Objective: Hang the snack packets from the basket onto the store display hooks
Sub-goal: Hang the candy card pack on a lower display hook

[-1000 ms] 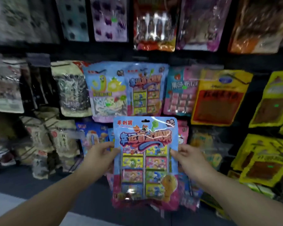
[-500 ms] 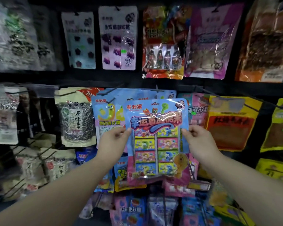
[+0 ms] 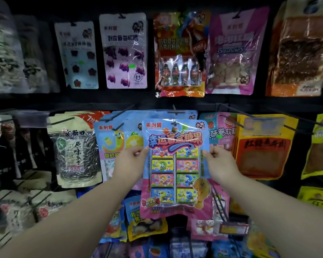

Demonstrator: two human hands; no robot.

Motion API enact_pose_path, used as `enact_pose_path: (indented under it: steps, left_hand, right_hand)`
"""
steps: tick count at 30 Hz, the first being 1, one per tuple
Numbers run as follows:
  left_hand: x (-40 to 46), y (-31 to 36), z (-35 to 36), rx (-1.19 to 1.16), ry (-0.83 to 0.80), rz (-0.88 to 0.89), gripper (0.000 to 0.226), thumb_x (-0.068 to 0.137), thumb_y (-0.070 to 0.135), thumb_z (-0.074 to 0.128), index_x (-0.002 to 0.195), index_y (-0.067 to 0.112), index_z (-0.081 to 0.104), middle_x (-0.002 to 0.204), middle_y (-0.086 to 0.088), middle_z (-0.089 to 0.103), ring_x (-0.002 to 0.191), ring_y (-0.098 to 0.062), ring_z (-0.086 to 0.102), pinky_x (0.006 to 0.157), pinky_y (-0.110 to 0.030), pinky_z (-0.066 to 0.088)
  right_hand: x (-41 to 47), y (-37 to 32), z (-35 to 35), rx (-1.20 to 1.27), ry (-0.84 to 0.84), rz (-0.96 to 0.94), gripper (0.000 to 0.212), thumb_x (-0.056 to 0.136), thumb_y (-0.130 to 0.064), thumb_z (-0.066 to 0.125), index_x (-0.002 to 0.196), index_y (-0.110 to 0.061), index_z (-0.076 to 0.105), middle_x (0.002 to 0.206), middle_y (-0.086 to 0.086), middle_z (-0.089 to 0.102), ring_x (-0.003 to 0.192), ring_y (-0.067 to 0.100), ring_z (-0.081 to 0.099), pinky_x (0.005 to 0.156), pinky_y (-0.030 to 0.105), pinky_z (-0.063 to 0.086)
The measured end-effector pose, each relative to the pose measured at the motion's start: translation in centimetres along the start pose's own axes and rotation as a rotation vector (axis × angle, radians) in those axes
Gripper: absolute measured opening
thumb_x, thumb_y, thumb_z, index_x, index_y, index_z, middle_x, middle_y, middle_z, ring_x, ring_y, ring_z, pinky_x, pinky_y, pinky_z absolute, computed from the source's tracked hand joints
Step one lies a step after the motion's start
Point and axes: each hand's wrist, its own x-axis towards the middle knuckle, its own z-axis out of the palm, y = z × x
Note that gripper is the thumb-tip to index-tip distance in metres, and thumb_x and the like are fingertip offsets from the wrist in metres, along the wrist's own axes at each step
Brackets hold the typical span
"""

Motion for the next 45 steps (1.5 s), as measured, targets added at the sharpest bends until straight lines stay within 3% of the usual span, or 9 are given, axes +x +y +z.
enact_pose_path:
  steps: [5, 9, 15, 18, 22, 33, 38, 42, 45]
  left_hand:
    - [2.9, -0.7, 1.7, 0.019, 0.038, 0.032, 0.031, 0.097, 0.034, 0.052, 0.101, 0.011, 0.072, 0.070, -0.008, 0.063, 0.054, -0.016, 0.048, 0.053, -0.030, 0.042]
    - [4.0, -1.8, 2.7, 0.088, 0.038, 0.036, 0.031, 0.097, 0.039, 0.049, 0.072, 0.024, 0.059, 0.062, -0.016, 0.059, 0.053, -0.025, 0.046, 0.053, -0.029, 0.038]
    - [3.3, -3.8, 1.9, 0.249, 0.020, 0.029, 0.034, 0.092, 0.045, 0.052, 0.096, 0.017, 0.071, 0.080, -0.001, 0.072, 0.071, -0.021, 0.065, 0.068, -0.033, 0.055]
    - [1.3, -4.3, 1.0, 0.468, -0.026, 0.029, 0.032, 0.092, 0.050, 0.049, 0.085, 0.025, 0.067, 0.070, 0.003, 0.069, 0.065, -0.020, 0.065, 0.063, -0.029, 0.055]
    - [-2.9, -4.6, 1.1, 0.657, -0.145, 0.084, 0.029, 0.093, 0.051, 0.047, 0.082, 0.029, 0.061, 0.064, 0.006, 0.062, 0.061, -0.015, 0.059, 0.054, -0.026, 0.049]
    - [-20.3, -9.3, 4.2, 0.982, -0.585, 0.097, 0.033, 0.093, 0.053, 0.043, 0.095, 0.027, 0.063, 0.090, 0.000, 0.062, 0.087, -0.027, 0.063, 0.064, -0.030, 0.045]
    - [-28.2, -16.8, 7.4, 1.011, -0.718, -0.074, 0.030, 0.093, 0.042, 0.043, 0.082, 0.020, 0.060, 0.085, -0.004, 0.061, 0.074, -0.028, 0.059, 0.062, -0.027, 0.038]
    - [-34.9, -23.5, 11.2, 0.965, -0.826, -0.210, 0.031, 0.089, 0.047, 0.047, 0.101, 0.024, 0.065, 0.100, -0.003, 0.067, 0.093, -0.031, 0.064, 0.069, -0.029, 0.042]
    - [-39.7, -28.5, 14.7, 0.939, -0.947, -0.267, 0.034, 0.089, 0.048, 0.045, 0.105, 0.026, 0.066, 0.103, -0.003, 0.068, 0.094, -0.028, 0.064, 0.070, -0.030, 0.046]
  right_hand:
    - [2.9, 0.5, 1.4, -0.052, 0.050, 0.042, 0.036, 0.097, -0.027, 0.051, 0.065, -0.012, 0.040, 0.058, 0.001, 0.038, 0.054, 0.018, 0.034, 0.061, 0.032, 0.031]
    - [3.9, 1.0, 2.1, -0.065, 0.044, 0.038, 0.034, 0.098, -0.026, 0.049, 0.068, -0.011, 0.042, 0.060, 0.002, 0.040, 0.056, 0.017, 0.036, 0.062, 0.029, 0.032]
    - [2.5, 1.9, 2.4, -0.141, -0.009, 0.086, 0.027, 0.095, -0.035, 0.051, 0.090, -0.009, 0.054, 0.079, 0.005, 0.054, 0.076, 0.024, 0.050, 0.058, 0.027, 0.032]
    - [0.8, 3.0, 2.0, -0.281, -0.048, 0.092, 0.027, 0.094, -0.032, 0.054, 0.101, -0.006, 0.056, 0.093, 0.011, 0.061, 0.082, 0.028, 0.053, 0.066, 0.028, 0.036]
    - [-2.8, 4.8, 0.7, -0.541, -0.242, -0.093, 0.020, 0.096, -0.027, 0.049, 0.103, -0.009, 0.051, 0.099, 0.013, 0.063, 0.091, 0.034, 0.061, 0.072, 0.035, 0.049]
    - [-16.9, 14.9, -0.2, -1.175, -0.805, -0.618, 0.033, 0.095, -0.013, 0.044, 0.127, -0.011, 0.045, 0.120, 0.011, 0.054, 0.112, 0.030, 0.048, 0.085, 0.036, 0.039]
    - [-23.9, 22.9, 0.2, -1.223, -1.001, -0.525, 0.039, 0.098, -0.020, 0.042, 0.135, -0.010, 0.039, 0.127, 0.010, 0.051, 0.119, 0.029, 0.046, 0.077, 0.036, 0.040]
    - [-28.9, 30.9, 0.8, -1.218, -1.020, -0.438, 0.036, 0.076, -0.023, 0.071, 0.109, -0.011, 0.061, 0.106, 0.009, 0.064, 0.098, 0.028, 0.062, 0.073, 0.035, 0.052]
    - [-32.4, 37.9, 1.9, -1.271, -1.199, -0.269, 0.036, 0.089, -0.025, 0.053, 0.123, -0.015, 0.050, 0.123, 0.006, 0.056, 0.118, 0.028, 0.050, 0.092, 0.038, 0.045]
